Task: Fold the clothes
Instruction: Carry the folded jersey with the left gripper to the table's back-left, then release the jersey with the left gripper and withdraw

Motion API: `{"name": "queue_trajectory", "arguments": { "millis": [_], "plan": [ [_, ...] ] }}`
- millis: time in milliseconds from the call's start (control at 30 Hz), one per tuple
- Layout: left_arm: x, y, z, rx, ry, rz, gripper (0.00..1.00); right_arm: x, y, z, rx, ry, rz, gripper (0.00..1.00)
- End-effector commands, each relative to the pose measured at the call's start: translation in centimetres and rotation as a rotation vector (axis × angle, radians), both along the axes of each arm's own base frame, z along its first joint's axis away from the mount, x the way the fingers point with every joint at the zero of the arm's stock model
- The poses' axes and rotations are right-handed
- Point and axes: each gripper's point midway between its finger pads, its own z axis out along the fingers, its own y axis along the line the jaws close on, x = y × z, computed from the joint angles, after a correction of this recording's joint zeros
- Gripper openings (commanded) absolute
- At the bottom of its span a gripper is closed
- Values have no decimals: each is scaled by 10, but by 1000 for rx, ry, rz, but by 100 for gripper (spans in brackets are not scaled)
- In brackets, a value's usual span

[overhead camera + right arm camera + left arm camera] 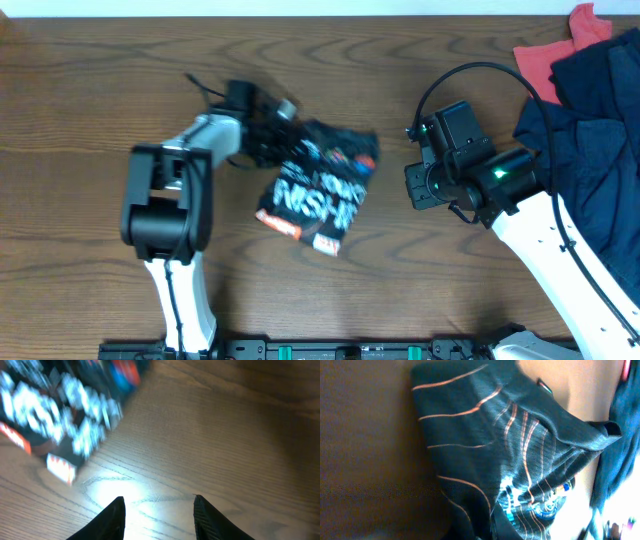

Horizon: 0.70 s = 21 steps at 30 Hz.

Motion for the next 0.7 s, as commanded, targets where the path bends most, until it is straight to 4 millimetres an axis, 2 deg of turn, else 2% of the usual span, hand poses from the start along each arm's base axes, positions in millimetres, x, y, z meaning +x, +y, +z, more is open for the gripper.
{"name": "queue_trajectory", "arguments": {
  "millis": [0,133,267,400,467,567,667],
  "plan": [
    [43,66,8,29,-8,228,6,3,-3,8,-6,-29,0,43],
    [82,150,31,4,-98,447,6,3,-3,8,-7,-26,0,43],
    [96,235,46,-19,-165,665,6,2,-4,8,-12,-23,-2,42],
    [83,321,41,61,-165,881,6,1,-5,7,-19,-17,-3,42],
    [72,354,39,95,-161,956,6,0,-6,7,-22,-15,-3,41],
    [54,394,38,115,-159,1040,6,1,-7,7,-27,-18,-6,42],
    [39,424,37,137,-157,1107,6,1,-7,7,-27,-17,-6,42]
  ]
}}
